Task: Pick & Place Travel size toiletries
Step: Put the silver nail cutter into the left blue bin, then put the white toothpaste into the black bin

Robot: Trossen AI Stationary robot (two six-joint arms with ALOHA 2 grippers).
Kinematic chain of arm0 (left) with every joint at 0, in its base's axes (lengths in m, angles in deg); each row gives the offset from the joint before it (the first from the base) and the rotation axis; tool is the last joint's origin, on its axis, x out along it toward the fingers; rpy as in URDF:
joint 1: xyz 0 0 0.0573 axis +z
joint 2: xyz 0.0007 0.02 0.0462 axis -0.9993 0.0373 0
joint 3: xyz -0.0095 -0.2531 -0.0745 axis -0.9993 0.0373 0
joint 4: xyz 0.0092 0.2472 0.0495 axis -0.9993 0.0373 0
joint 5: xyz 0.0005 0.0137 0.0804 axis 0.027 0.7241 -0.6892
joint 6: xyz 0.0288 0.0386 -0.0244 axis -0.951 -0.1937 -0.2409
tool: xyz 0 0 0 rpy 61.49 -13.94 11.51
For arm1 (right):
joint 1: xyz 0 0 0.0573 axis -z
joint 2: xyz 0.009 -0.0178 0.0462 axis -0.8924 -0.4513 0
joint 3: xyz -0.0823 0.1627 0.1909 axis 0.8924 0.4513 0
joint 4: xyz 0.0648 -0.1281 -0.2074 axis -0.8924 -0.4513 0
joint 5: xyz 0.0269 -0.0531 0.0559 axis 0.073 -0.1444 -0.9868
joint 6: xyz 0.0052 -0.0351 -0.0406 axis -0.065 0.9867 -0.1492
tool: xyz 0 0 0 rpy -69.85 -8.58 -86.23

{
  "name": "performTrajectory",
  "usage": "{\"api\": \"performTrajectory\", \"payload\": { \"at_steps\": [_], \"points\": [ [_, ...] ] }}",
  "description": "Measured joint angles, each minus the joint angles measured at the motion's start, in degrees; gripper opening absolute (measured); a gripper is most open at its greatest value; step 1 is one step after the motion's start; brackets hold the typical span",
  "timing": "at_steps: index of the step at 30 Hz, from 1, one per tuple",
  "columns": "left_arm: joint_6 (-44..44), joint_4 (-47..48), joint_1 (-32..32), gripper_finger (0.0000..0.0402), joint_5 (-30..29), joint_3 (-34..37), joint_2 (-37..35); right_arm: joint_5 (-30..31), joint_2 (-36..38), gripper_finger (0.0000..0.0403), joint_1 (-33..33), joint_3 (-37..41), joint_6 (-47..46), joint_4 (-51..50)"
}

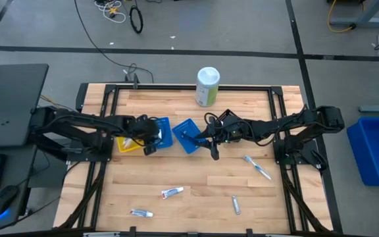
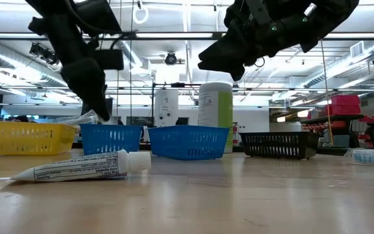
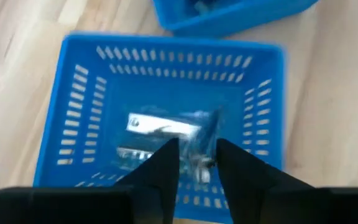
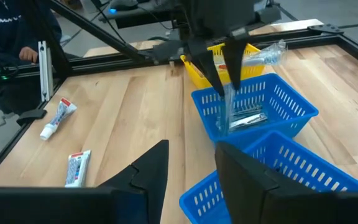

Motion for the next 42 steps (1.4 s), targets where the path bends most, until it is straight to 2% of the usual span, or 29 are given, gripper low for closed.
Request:
{"api": "performTrajectory", "payload": {
  "at_steps": [4, 9, 12, 16, 22, 28, 36, 42],
  "points": [
    [-1.84, -0.31, 1.24, 0.0143, -2.13, 0.01, 2.93, 0.0, -0.02, 0.0135, 0.0, 0.0, 0.0, 0.05],
    [-5.08, -2.42, 1.31, 0.0164, -9.62, 0.02, 4.16, -0.02, -0.02, 0.0134, 0.0, 0.0, 0.0, 0.04],
    [-6.29, -5.57, 1.16, 0.0168, -10.01, 0.02, 4.07, -0.02, -0.02, 0.0136, 0.0, 0.0, 0.0, 0.04],
    [-6.34, -12.63, 0.33, 0.0166, -6.82, 0.02, 3.74, -0.02, -0.02, 0.0139, 0.0, 0.0, 0.0, -0.16],
    [-5.95, -25.4, -1.95, 0.0156, 1.87, 0.02, 3.74, -0.04, -0.02, 0.0142, 0.0, 0.0, 0.0, -1.65],
    [-5.58, -34.32, -4.92, 0.0148, 5.44, 0.02, 3.94, -0.03, -0.04, 0.0134, 0.0, 0.0, 0.0, -2.01],
    [2.98, -34.38, -9.13, 0.0145, 6.48, 0.02, 3.99, -0.04, -0.04, 0.0137, 0.0, 0.02, -0.02, -2.54],
    [3.14, -34.41, -12.76, 0.0145, 6.31, 0.02, 3.99, -0.04, -0.04, 0.0134, -0.04, 0.02, -0.53, -2.71]
  ]
}}
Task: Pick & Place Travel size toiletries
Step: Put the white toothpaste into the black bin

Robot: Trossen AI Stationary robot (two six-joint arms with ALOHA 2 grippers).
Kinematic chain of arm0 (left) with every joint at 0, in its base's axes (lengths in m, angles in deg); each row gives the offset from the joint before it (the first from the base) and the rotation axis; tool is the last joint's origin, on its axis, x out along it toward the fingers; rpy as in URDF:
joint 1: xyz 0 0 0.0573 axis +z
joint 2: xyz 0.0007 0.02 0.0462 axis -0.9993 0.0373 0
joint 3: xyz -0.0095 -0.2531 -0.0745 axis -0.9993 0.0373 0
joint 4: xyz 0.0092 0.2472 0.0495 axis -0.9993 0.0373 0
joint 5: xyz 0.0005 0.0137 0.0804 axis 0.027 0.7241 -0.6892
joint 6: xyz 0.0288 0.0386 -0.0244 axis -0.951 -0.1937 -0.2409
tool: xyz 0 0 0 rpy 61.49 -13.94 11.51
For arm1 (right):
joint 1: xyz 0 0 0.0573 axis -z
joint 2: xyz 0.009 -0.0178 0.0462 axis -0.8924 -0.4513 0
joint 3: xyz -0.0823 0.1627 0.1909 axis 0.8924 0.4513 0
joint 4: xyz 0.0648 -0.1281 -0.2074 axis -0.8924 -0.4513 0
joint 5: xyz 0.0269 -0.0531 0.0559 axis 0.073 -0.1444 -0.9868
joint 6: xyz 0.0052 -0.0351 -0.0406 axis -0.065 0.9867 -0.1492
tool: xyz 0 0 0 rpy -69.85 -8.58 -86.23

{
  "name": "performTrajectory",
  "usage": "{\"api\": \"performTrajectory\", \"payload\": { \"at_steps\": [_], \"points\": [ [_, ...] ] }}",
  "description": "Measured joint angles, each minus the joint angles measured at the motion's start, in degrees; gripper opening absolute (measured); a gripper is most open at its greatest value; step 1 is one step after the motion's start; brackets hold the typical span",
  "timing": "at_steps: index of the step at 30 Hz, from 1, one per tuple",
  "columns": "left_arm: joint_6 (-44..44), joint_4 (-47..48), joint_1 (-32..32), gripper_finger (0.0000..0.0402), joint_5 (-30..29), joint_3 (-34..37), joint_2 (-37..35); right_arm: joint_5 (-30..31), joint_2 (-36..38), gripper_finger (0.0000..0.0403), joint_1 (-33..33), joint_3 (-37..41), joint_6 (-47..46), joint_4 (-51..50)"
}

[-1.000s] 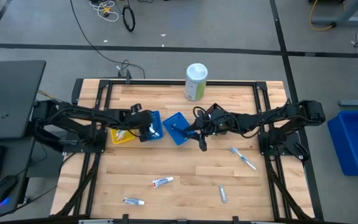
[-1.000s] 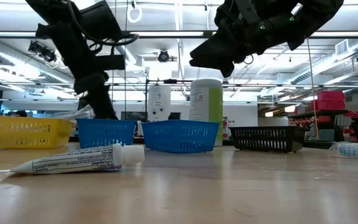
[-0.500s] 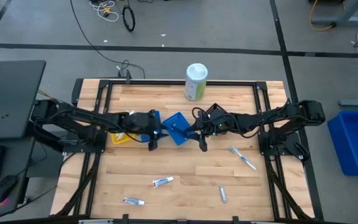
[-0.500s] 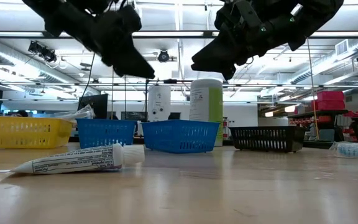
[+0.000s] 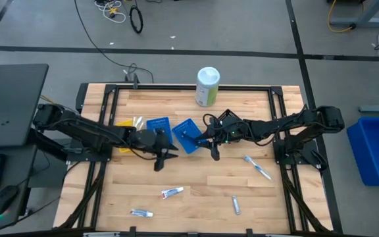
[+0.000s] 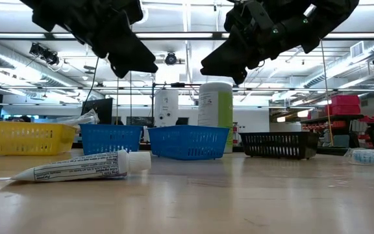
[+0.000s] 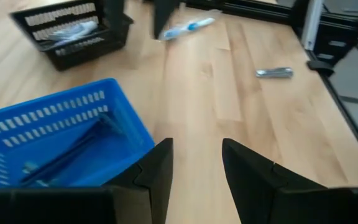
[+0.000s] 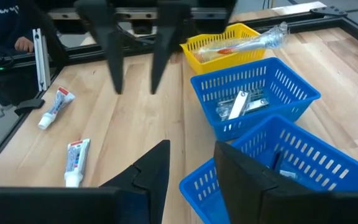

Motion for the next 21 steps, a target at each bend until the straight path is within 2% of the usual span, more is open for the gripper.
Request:
{"api": "performTrajectory", "payload": {
  "at_steps": [21],
  "points": [
    [-0.26, 0.02, -6.13, 0.0145, -0.07, 0.07, 0.26, 0.0, 0.0, 0.0127, 0.02, 0.0, -1.0, -0.13]
  ]
}}
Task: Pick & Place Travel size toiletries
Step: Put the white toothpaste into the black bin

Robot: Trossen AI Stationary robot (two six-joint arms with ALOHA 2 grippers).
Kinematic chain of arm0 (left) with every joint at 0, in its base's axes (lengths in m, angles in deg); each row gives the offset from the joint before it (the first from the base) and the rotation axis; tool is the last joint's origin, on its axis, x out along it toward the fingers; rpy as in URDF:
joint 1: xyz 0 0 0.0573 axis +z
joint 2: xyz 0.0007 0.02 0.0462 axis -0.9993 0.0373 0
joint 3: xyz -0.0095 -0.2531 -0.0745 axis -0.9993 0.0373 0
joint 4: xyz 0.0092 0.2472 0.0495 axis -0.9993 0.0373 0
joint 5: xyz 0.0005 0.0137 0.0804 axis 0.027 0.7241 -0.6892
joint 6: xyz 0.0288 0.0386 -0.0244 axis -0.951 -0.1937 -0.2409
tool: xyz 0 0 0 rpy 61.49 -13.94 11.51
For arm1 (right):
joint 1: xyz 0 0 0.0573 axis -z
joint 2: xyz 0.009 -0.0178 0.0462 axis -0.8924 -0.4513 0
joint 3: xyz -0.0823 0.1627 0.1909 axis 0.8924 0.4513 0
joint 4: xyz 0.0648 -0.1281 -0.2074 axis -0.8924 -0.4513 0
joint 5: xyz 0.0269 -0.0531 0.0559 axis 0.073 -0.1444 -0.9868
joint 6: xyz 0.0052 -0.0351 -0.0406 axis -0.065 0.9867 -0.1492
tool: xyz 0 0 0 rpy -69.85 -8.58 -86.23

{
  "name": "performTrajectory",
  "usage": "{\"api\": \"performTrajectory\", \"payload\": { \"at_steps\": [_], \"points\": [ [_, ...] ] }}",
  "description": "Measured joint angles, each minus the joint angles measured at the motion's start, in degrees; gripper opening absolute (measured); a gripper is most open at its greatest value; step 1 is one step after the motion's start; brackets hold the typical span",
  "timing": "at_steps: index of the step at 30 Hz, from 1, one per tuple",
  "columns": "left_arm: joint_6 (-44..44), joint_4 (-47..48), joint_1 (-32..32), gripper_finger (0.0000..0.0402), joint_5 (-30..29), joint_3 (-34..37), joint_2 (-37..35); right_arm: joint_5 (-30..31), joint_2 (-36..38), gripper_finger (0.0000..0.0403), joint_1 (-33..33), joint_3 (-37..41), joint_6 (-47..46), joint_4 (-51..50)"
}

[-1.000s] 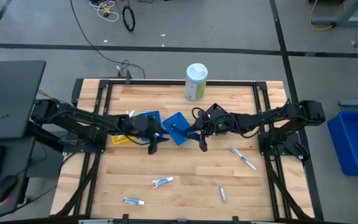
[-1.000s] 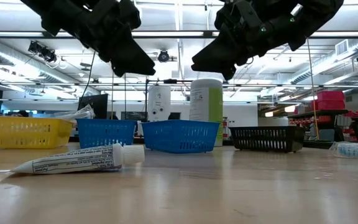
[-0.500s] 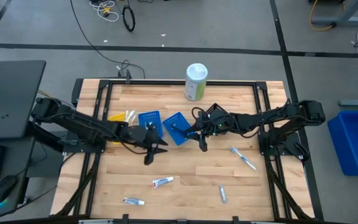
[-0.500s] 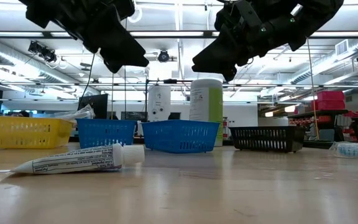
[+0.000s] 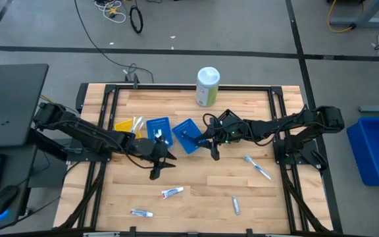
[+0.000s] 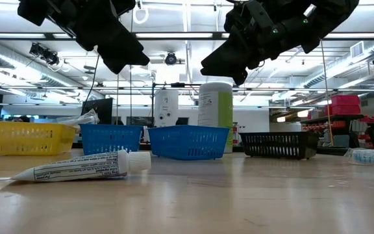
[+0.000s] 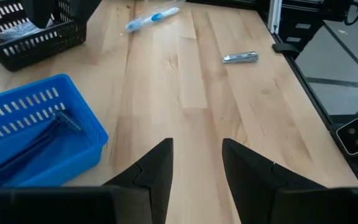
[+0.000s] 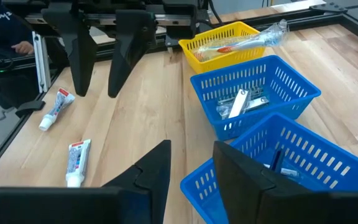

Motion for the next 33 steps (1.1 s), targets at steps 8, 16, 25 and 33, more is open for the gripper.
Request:
{"api": "performTrajectory", "payload": {
  "at_steps": [8, 16, 25, 33],
  "points": [
    [-0.72, -0.01, -0.32, 0.0145, -0.06, 0.0, 0.0, 0.0, 0.0, 0.013, 0.0, 0.0, 0.02, -0.02],
    [-3.15, -0.01, -0.32, 0.0145, -4.15, 0.0, 0.0, 0.0, 0.0, 0.0125, 0.0, 0.0, 0.02, -0.04],
    [-1.24, -0.01, -0.53, 0.0145, -5.86, 0.0, 0.0, 0.0, 0.0, 0.0129, 0.0, 0.0, 0.02, -0.04],
    [3.2, -1.1, -2.13, 0.0145, -6.15, -0.1, 1.31, 0.02, 0.0, 0.0126, 0.0, 0.0, 0.0, -0.04]
  ]
}}
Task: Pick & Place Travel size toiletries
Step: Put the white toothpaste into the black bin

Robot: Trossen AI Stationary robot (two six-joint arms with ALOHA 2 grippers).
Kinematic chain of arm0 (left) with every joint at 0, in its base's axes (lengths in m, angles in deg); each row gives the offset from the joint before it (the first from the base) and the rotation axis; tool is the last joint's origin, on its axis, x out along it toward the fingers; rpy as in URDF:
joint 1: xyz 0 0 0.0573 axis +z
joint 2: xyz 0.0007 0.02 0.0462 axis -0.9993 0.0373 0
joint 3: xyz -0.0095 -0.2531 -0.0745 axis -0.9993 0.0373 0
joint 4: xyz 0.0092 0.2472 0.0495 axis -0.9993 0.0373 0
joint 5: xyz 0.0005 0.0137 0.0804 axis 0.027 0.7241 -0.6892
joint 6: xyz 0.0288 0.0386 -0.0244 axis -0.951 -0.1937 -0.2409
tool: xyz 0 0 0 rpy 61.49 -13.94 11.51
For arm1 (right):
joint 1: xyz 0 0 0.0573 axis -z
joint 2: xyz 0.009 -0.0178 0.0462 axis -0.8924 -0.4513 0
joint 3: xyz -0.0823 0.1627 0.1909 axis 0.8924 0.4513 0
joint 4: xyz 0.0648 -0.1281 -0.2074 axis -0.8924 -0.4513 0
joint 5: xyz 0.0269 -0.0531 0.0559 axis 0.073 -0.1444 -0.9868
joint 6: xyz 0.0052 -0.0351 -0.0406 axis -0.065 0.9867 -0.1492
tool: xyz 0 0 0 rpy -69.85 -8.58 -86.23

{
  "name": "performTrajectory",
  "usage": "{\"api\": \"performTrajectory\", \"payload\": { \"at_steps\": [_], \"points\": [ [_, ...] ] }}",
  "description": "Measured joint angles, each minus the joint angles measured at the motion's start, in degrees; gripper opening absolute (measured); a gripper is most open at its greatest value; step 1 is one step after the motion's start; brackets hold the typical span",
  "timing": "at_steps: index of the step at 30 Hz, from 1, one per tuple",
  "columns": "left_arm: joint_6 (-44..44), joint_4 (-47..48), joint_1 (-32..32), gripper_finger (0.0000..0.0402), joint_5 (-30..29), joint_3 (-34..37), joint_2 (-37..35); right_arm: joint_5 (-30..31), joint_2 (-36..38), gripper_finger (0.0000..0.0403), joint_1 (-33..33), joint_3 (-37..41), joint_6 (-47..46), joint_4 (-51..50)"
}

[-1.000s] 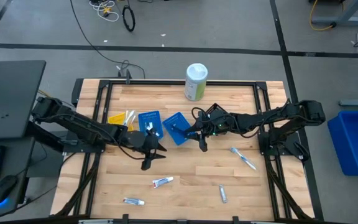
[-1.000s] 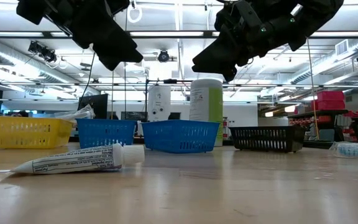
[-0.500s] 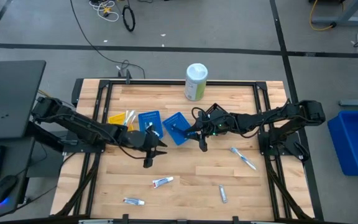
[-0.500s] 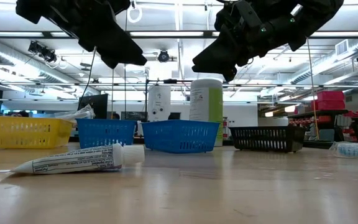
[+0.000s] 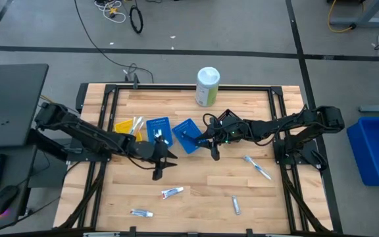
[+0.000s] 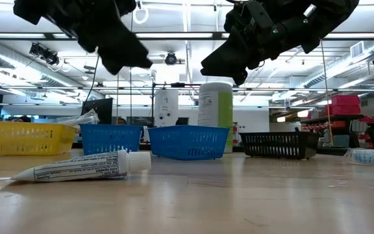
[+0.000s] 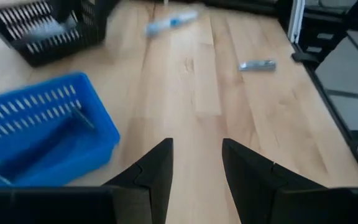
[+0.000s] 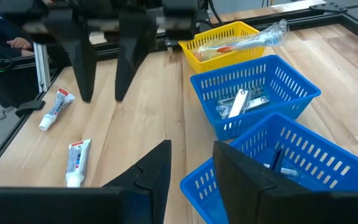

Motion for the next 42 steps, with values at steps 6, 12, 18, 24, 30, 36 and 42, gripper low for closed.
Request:
{"api": "performTrajectory", "payload": {
  "at_steps": [6, 12, 18, 24, 30, 36, 42],
  "points": [
    [0.97, -1.3, -3.1, 0.0145, 0.14, 0.01, 6.95, 0.0, 0.0, 0.0126, 0.0, 0.0, 0.0, -0.03],
    [2.54, -2.17, -5.82, 0.0145, 0.22, -2.7, 10.93, 0.0, 0.0, 0.0128, 0.0, 0.0, 0.0, -0.47],
    [7.48, -1.92, -9.16, 0.0155, -0.06, -3.38, 10.87, 0.0, 0.0, 0.0125, 0.0, 0.02, 0.0, -0.99],
    [12.68, -1.73, -13.51, 0.0189, -1.77, -3.29, 13.45, 0.0, 0.0, 0.013, 0.0, 0.02, -0.23, -1.0],
    [13.28, -2.81, -18.23, 0.0209, -3.97, -3.69, 20.54, 0.0, 0.0, 0.0126, -0.13, 0.03, -0.65, -2.1],
    [15.84, -3.88, -20.24, 0.0211, -7.08, -3.57, 25.15, 0.0, 0.0, 0.0126, -0.86, 0.04, -0.68, -2.45],
    [16.22, -5.08, -20.33, 0.0207, -9.02, -3.96, 29.06, -0.01, 0.0, 0.013, -1.62, 0.04, -0.47, -1.93]
  ]
}}
